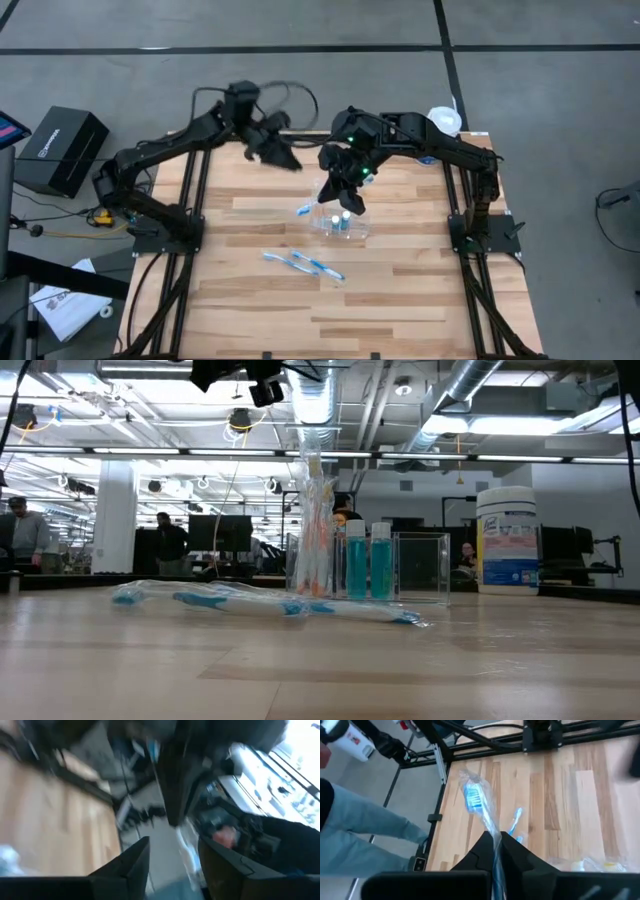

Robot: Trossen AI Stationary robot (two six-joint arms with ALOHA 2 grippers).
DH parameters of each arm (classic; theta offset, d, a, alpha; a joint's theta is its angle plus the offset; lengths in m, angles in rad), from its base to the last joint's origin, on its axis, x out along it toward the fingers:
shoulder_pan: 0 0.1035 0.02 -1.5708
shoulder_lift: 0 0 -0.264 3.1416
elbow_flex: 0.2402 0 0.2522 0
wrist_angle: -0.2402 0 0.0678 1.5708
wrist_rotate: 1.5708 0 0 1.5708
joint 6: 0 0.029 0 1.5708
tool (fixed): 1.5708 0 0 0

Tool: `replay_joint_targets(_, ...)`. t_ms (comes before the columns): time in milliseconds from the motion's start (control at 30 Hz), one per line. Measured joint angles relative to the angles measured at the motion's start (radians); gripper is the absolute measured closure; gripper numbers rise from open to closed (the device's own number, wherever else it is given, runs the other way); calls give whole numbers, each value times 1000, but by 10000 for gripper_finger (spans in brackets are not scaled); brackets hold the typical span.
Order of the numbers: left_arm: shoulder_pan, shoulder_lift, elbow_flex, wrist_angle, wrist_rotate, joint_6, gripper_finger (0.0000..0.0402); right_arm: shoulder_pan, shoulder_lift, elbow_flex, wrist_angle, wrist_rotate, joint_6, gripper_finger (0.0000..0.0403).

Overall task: Pick & Place toothbrushing station
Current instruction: Put the left blue toothbrush into the transparent organizer

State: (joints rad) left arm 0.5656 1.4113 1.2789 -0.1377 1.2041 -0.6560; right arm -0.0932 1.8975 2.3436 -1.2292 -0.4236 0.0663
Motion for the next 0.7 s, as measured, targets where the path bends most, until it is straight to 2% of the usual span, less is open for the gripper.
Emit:
replay_joint_targets(167,123,-51,0,93,-34,0,229,-2,-5,10,27,2,37,402)
replay_joint_targets(433,270,-164,0,127,-102,13,247,-32,-21,6,369,13,161,397)
replay_joint_targets(600,281,-229,0,208,-220,31,258,-56,-20,6,605,127,196,398)
replay_joint_targets(700,276,-272,0,312,-301,73,261,-74,-11,6,756,170,197,399)
